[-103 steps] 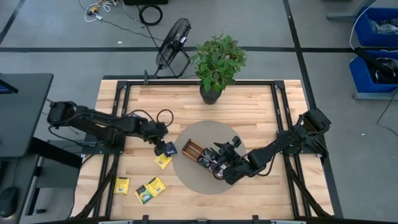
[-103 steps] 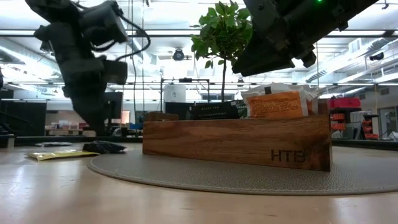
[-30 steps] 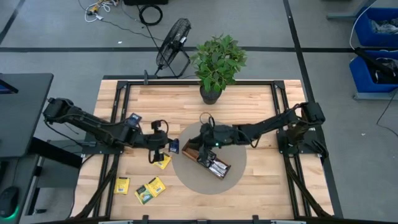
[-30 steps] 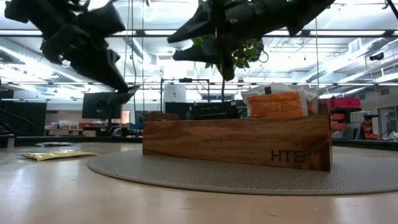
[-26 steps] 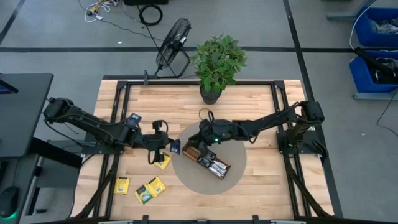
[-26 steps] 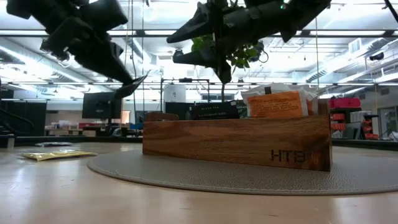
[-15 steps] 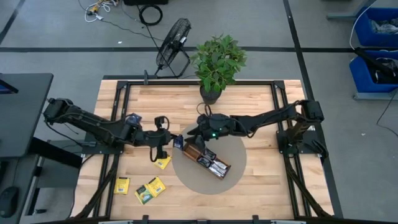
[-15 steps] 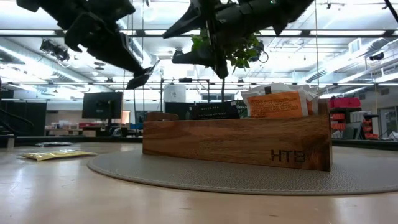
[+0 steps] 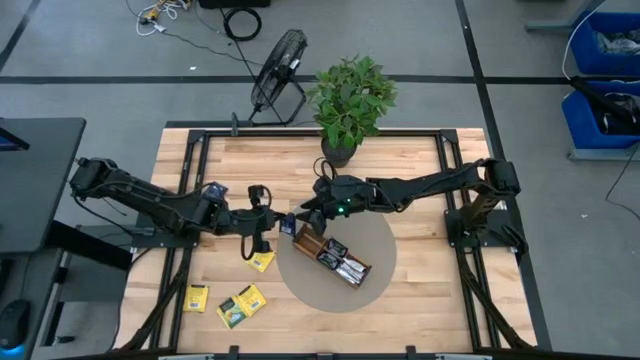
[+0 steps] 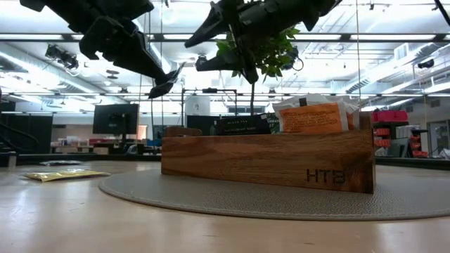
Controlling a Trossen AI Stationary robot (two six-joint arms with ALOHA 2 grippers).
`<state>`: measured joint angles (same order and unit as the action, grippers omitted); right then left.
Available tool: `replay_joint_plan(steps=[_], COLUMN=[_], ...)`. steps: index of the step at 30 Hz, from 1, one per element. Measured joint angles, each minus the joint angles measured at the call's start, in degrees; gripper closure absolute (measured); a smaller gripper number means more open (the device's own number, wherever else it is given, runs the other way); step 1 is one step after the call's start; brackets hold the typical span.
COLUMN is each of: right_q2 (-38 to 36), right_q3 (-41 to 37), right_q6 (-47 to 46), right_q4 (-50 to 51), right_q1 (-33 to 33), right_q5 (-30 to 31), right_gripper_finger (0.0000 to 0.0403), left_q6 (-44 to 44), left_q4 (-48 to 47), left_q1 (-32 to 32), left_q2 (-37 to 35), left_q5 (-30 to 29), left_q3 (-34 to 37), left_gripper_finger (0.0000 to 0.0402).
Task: Pick & Place Tea
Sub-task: Put the purple tea bag into the middle section of the wooden organizer
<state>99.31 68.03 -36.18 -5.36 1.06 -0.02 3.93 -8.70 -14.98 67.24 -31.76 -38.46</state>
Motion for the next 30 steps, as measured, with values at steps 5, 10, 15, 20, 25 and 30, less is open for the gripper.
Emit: replay_joint_plan(steps=[5, 10, 15, 20, 25, 30], right_q2=[0.83, 0.98, 0.98, 0.98, 0.98, 0.96], right_q3=[0.04, 0.04, 0.04, 0.04, 0.04, 0.04], right_q6=[-0.27, -0.29, 0.02, 0.87, 3.46, 5.33], right_q4=[-0.7, -1.26, -1.25, -0.91, -0.12, 0.96], right_q1=[-0.3, -0.3, -0.3, -0.29, -0.24, 0.52], right_q5=[-0.03, -0.69, -0.91, -1.12, -1.1, 0.76], right_gripper_finger=[0.0174, 0.0176, 0.0201, 0.0275, 0.0384, 0.0396], left_q6=[2.87, 4.38, 5.74, 5.78, 5.31, 1.19], left_q4=[3.25, 5.23, 6.5, 7.48, 7.55, 6.93], left_q1=[-0.1, 0.35, 0.33, 0.35, 0.41, 0.39], left_q2=[0.0, 0.0, 0.0, 0.0, 0.0, 0.0], left_q5=[-0.01, -0.03, 0.01, -0.03, -0.12, -0.16], left_q3=[0.0, 0.02, 0.02, 0.04, 0.04, 0.07], left_gripper_finger=[0.0401, 0.0401, 0.0401, 0.0401, 0.0399, 0.0384])
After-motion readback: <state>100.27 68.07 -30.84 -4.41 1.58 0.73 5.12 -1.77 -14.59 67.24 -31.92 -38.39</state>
